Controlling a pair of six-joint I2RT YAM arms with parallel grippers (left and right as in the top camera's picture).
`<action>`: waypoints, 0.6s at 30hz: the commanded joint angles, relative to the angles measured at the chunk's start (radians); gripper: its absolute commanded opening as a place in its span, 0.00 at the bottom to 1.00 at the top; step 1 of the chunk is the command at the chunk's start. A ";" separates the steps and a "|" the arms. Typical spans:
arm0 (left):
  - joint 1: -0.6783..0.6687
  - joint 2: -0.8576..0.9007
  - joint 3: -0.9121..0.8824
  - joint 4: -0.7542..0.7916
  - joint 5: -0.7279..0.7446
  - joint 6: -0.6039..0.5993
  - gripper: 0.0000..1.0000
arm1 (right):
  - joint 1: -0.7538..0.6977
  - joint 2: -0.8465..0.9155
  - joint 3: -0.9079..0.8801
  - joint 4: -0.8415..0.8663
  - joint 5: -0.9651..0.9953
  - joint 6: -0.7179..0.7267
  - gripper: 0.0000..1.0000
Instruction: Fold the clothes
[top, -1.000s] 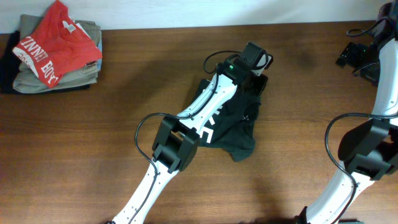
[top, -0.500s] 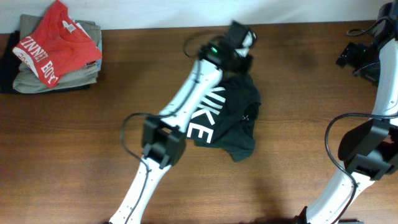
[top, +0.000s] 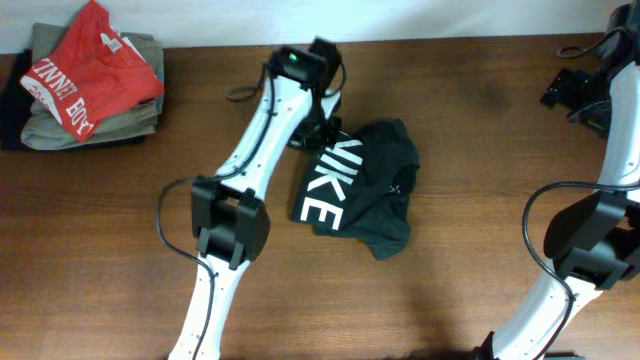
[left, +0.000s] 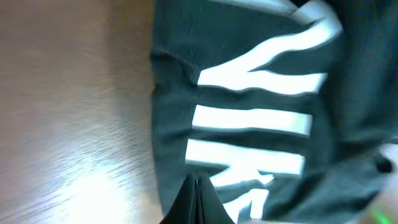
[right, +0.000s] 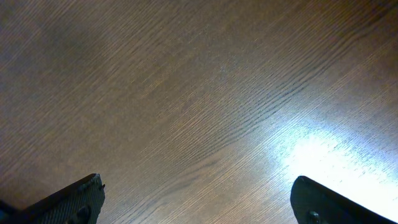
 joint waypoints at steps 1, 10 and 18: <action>-0.003 0.005 -0.163 0.098 0.063 0.029 0.01 | 0.003 -0.011 0.002 0.000 0.020 0.005 0.99; 0.051 0.002 -0.382 0.146 -0.164 -0.094 0.00 | 0.003 -0.011 0.002 0.000 0.020 0.005 0.99; 0.113 -0.044 -0.285 0.060 -0.211 -0.135 0.00 | 0.003 -0.011 0.002 0.000 0.020 0.005 0.99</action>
